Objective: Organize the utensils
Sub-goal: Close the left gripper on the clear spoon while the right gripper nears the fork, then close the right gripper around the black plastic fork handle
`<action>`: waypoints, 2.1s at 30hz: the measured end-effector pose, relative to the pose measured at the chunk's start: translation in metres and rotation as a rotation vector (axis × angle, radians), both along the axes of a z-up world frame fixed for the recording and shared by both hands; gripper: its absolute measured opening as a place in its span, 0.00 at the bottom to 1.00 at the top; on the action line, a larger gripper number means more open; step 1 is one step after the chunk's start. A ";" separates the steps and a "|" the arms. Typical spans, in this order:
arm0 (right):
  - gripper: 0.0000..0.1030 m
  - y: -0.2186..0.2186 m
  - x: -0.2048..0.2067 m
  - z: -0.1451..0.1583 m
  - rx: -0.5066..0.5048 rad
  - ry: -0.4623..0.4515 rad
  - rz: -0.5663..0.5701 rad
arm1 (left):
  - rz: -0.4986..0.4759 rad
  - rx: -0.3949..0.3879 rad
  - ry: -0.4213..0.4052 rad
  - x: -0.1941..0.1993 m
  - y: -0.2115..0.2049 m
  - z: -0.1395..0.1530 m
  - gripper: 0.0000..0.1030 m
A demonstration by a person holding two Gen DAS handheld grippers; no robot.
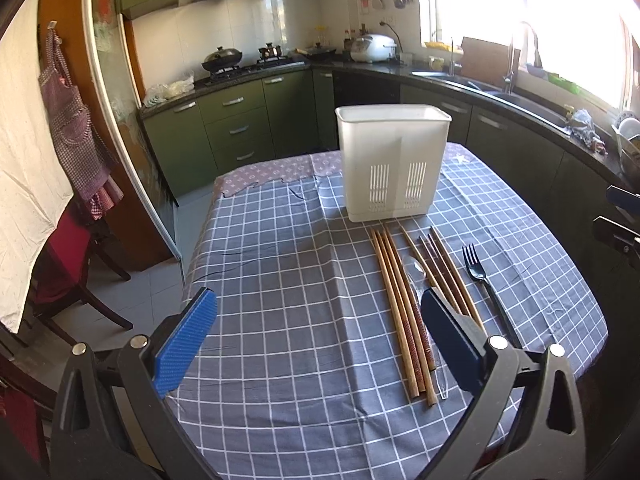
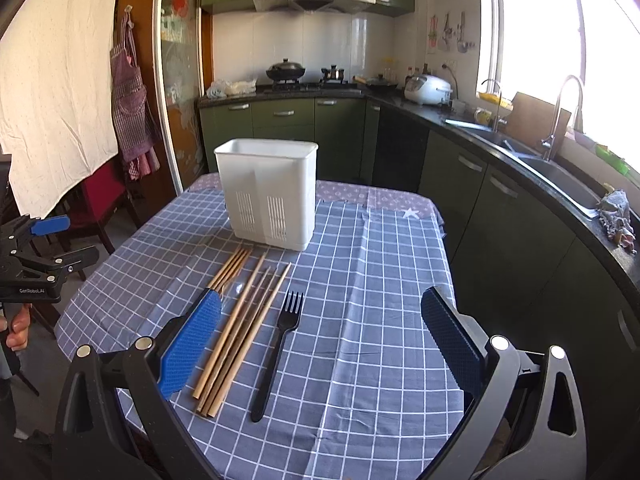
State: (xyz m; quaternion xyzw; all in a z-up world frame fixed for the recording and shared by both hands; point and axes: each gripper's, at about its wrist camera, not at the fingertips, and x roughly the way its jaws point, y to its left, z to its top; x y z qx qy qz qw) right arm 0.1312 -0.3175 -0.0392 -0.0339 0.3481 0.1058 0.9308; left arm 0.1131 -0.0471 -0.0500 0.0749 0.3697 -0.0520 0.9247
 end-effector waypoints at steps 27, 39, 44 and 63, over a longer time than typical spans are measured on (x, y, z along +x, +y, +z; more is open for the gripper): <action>0.70 -0.028 0.085 -0.073 0.016 0.403 -0.013 | -0.139 -0.016 0.588 0.116 -0.110 -0.099 0.20; 0.70 -0.025 0.082 -0.074 0.029 0.400 0.013 | -0.126 0.009 0.630 0.135 -0.128 -0.126 0.19; 0.70 -0.023 0.083 -0.075 0.021 0.402 0.012 | -0.124 0.002 0.643 0.138 -0.129 -0.131 0.20; 0.70 -0.001 0.099 -0.091 -0.052 0.548 0.046 | -0.161 -0.054 0.545 0.140 -0.111 -0.103 0.08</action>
